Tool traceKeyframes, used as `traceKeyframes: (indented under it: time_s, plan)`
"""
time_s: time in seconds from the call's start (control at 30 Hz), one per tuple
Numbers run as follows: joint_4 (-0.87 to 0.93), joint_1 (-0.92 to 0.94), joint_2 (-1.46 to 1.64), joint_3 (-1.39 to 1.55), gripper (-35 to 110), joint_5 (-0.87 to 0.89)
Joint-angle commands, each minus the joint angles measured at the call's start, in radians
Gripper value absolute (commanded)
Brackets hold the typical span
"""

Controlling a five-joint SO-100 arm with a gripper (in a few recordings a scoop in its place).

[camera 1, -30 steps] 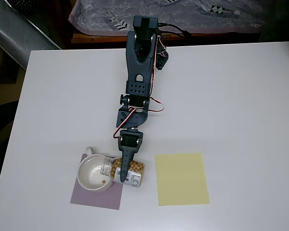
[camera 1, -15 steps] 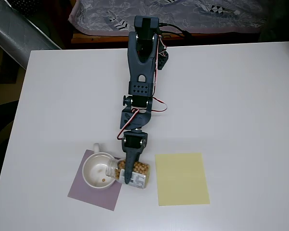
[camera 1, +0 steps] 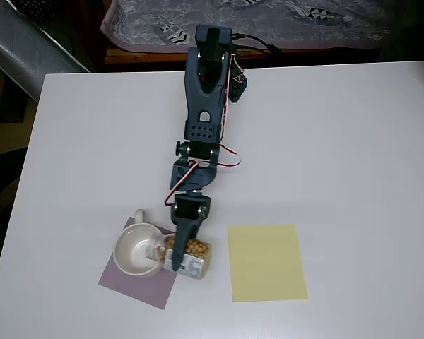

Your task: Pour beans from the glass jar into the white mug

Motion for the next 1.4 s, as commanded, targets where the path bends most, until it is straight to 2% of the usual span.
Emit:
traceKeyframes:
  time_s: [0.0,0.43,1.37]
  plan:
    - [0.012,0.014,0.006,-0.017,0,0.034]
    - [0.069,0.025,-0.006,-0.084,0,0.078]
    - [0.095,0.037,-0.002,-0.126,0,0.063]
